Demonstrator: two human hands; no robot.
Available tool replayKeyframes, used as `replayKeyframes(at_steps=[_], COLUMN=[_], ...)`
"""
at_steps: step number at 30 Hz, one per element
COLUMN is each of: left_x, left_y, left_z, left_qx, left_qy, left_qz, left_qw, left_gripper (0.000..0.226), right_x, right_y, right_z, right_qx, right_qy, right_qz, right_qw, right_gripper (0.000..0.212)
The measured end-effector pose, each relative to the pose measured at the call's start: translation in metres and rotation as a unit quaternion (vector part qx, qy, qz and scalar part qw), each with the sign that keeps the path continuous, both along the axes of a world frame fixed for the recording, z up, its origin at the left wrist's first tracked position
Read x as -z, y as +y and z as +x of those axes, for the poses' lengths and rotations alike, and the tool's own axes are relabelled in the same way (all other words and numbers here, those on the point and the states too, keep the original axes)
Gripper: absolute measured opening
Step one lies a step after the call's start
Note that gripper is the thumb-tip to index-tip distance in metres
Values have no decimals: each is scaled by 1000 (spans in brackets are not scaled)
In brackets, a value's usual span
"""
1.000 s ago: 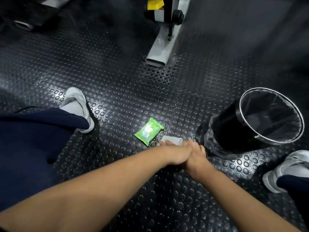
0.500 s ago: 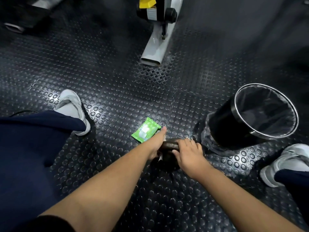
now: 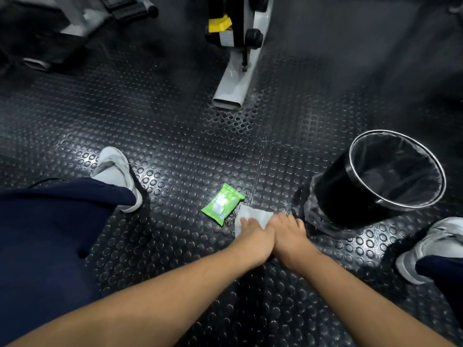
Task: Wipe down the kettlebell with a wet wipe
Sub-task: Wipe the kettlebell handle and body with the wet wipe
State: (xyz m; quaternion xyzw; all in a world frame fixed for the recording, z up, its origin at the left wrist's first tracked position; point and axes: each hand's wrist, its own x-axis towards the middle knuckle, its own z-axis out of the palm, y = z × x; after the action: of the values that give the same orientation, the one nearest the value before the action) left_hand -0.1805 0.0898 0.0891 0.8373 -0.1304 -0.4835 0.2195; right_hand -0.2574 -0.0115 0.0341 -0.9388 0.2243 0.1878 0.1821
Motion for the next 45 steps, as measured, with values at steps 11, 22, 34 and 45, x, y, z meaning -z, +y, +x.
replayKeyframes(at_steps=[11, 22, 34, 45], left_x=[41, 57, 63, 68], left_y=[-4, -24, -25, -18], left_z=[34, 14, 25, 41], left_qx=[-254, -246, -246, -326], left_qy=[-2, -62, 13, 105], left_qz=[-25, -45, -72, -58], left_qw=[967, 966, 966, 938], left_gripper=[52, 41, 43, 42], right_x=[-4, -3, -1, -2], right_y=[1, 3, 2, 8], right_z=[-3, -4, -10, -4], right_qx=[14, 17, 28, 41], right_qy=[-49, -73, -93, -91], right_qz=[8, 1, -1, 0], right_qw=[999, 997, 995, 995], right_gripper=[29, 40, 39, 39])
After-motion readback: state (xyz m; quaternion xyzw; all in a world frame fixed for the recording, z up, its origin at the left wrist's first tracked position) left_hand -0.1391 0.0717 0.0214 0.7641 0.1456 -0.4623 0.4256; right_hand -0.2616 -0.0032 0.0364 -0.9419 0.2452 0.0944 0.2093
